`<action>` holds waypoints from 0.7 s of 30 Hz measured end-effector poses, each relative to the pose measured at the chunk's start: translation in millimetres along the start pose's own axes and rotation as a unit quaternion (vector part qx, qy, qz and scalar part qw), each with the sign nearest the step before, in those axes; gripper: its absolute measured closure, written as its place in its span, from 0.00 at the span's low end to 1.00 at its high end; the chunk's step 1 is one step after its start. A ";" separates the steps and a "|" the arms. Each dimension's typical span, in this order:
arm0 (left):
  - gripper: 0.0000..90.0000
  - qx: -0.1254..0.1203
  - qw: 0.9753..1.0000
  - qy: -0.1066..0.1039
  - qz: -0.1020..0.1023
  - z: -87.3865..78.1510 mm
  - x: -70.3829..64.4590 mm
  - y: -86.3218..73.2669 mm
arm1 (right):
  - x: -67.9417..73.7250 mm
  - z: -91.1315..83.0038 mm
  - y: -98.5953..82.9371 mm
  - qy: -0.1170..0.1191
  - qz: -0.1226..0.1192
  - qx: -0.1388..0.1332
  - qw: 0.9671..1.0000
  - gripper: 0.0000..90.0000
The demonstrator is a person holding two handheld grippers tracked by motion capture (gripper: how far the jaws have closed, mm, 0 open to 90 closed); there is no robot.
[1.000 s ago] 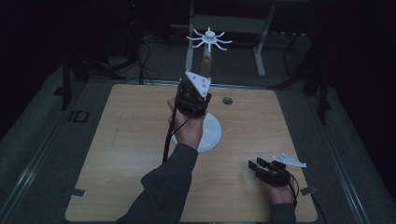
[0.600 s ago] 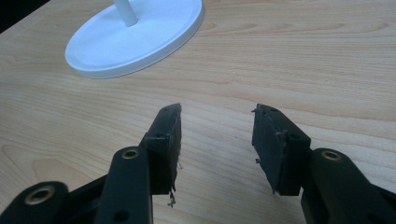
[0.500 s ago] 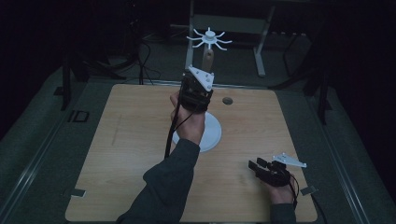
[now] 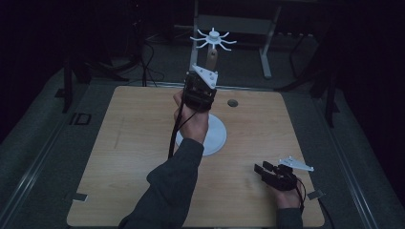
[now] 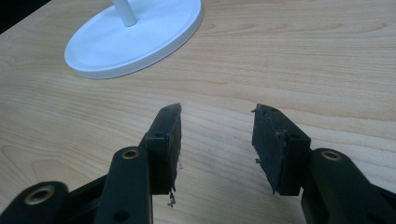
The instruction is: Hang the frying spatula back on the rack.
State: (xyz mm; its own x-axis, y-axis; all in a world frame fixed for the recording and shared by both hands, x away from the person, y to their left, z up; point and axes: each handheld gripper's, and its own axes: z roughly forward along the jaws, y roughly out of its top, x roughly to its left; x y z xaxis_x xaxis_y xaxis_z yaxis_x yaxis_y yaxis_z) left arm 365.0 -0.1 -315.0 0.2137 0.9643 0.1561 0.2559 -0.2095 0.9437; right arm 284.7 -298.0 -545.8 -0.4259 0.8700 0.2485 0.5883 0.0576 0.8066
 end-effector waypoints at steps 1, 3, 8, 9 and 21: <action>0.82 -0.001 1.000 0.001 0.003 0.4 -0.3 0.1 | -0.2 0.1 0.0 0.000 0.000 0.000 1.000 0.58; 0.82 0.000 1.000 0.002 0.002 0.6 0.5 0.8 | -0.1 0.2 -0.1 0.000 -0.001 0.001 1.000 0.58; 0.82 0.002 1.000 0.002 0.003 2.4 2.0 1.7 | -0.3 -0.1 0.0 -0.001 0.000 0.000 1.000 0.58; 0.82 0.002 1.000 0.002 0.003 2.4 2.0 1.7 | -0.4 -0.1 -0.1 -0.001 0.000 0.000 1.000 0.58; 0.62 -0.001 1.000 -0.023 -0.017 5.4 11.0 -5.8 | 0.7 0.5 -0.3 -0.002 -0.002 0.001 1.000 0.56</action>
State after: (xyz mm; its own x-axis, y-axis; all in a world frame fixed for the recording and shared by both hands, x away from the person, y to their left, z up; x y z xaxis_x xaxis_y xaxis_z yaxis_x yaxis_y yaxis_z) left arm 371.0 10.8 -320.3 0.2477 0.9625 0.1109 0.2620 -0.1767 0.9487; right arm 284.6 -297.1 -546.2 -0.4255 0.8715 0.2439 0.5887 0.0619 0.8060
